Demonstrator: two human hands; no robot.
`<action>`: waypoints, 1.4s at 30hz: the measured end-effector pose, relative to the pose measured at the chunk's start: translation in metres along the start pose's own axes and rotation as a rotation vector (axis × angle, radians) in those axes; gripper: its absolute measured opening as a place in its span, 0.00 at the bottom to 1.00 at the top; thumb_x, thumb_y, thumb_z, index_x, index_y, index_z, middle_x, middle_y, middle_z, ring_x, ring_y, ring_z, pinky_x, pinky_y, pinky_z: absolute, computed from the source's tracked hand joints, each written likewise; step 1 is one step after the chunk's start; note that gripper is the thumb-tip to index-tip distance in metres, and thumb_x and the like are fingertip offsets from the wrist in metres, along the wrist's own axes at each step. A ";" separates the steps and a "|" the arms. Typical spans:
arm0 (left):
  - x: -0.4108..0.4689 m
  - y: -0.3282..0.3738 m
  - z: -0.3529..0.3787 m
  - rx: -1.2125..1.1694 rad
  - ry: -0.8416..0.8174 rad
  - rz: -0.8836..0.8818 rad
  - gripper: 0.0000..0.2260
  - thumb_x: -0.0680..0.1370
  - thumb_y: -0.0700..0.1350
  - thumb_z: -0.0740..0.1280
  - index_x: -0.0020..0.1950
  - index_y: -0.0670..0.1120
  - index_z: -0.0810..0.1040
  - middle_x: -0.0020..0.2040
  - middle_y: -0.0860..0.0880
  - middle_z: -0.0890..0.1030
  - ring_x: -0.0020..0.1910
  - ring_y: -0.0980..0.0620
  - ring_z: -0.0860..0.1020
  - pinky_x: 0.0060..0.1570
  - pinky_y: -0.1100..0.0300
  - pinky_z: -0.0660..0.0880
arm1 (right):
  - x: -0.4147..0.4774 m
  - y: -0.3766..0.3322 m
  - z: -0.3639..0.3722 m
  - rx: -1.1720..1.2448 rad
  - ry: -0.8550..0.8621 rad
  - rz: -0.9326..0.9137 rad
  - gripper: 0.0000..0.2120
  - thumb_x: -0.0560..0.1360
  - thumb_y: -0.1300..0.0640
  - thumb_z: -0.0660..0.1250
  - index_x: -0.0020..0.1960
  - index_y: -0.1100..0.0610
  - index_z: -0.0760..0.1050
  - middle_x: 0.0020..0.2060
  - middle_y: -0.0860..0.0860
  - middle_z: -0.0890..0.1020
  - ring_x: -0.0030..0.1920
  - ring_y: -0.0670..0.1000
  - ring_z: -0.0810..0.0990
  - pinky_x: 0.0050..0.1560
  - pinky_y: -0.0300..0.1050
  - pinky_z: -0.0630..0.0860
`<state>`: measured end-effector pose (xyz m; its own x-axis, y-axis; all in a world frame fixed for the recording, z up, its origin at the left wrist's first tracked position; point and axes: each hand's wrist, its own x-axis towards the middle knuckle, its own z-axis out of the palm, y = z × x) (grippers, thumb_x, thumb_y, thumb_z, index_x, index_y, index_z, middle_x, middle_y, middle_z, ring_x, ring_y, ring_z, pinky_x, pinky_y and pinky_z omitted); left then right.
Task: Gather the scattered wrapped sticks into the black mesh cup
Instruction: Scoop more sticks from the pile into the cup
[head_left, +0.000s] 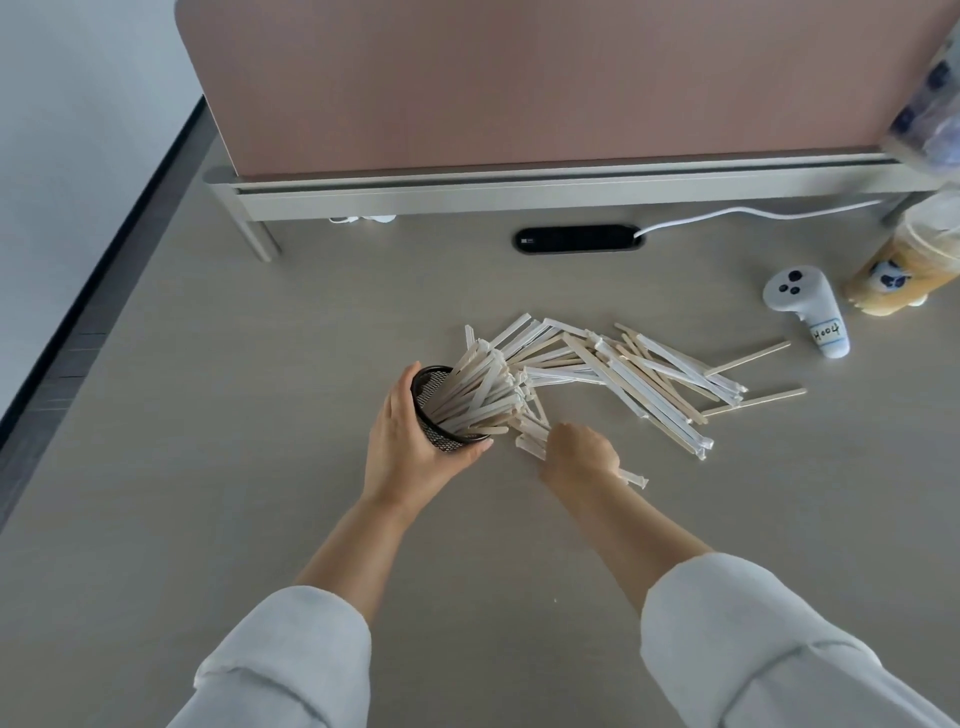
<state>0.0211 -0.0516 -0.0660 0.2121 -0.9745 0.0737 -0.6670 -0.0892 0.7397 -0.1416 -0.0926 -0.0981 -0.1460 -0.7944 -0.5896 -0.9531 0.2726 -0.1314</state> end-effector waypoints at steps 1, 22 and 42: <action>0.001 0.000 0.000 -0.002 0.005 -0.004 0.46 0.58 0.50 0.80 0.70 0.44 0.60 0.64 0.46 0.72 0.63 0.48 0.70 0.60 0.58 0.66 | 0.001 0.000 0.001 -0.008 0.006 -0.006 0.15 0.74 0.67 0.63 0.60 0.60 0.76 0.55 0.55 0.80 0.57 0.57 0.78 0.47 0.44 0.73; 0.004 0.009 0.010 0.003 0.048 -0.049 0.45 0.59 0.50 0.79 0.70 0.44 0.60 0.65 0.46 0.71 0.64 0.47 0.69 0.61 0.56 0.65 | 0.010 0.031 -0.013 -0.202 0.050 -0.336 0.18 0.74 0.61 0.61 0.65 0.57 0.67 0.58 0.55 0.73 0.56 0.59 0.77 0.45 0.49 0.73; 0.004 0.024 0.025 0.009 0.016 -0.008 0.45 0.59 0.50 0.79 0.70 0.43 0.60 0.65 0.46 0.72 0.64 0.47 0.70 0.62 0.54 0.66 | 0.014 0.046 -0.014 -0.054 -0.125 -0.182 0.16 0.72 0.58 0.70 0.59 0.60 0.76 0.40 0.52 0.74 0.42 0.54 0.74 0.40 0.44 0.70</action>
<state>-0.0114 -0.0630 -0.0646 0.2287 -0.9703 0.0783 -0.6713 -0.0990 0.7345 -0.1906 -0.0985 -0.1015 0.0606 -0.7532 -0.6550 -0.9740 0.0989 -0.2038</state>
